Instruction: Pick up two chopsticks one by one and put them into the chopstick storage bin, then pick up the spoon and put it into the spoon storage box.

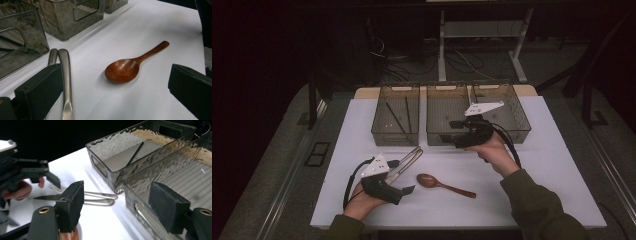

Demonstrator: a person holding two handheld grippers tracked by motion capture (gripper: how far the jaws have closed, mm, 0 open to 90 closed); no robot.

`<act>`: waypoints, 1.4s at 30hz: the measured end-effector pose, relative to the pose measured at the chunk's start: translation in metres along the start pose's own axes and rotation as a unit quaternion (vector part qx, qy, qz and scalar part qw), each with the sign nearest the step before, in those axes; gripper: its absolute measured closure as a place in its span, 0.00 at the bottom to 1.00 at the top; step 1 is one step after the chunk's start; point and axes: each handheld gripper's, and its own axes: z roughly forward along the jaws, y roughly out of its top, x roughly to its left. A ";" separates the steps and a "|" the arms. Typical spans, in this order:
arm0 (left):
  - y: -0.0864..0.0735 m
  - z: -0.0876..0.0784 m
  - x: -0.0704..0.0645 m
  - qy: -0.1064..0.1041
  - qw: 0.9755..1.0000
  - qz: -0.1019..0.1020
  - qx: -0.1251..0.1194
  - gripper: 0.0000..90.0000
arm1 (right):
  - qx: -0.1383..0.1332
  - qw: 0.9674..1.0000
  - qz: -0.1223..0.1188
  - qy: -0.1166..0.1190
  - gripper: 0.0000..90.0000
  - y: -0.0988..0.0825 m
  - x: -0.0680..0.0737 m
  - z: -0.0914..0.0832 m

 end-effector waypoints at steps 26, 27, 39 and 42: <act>0.001 0.001 -0.003 0.003 1.000 0.003 0.004 0.00 | -0.004 0.999 0.019 -0.026 0.26 -0.086 0.004 -0.076; 0.001 0.001 -0.003 0.003 1.000 0.003 0.004 0.00 | -0.003 0.999 0.019 -0.031 0.25 -0.090 0.004 -0.078; 0.001 0.000 -0.004 0.004 1.000 0.001 0.001 0.00 | 0.027 0.998 0.000 -0.063 0.21 -0.131 0.014 -0.091; 0.001 0.000 -0.003 0.003 1.000 0.004 0.006 0.00 | 0.039 0.996 -0.007 -0.075 0.20 -0.140 0.015 -0.096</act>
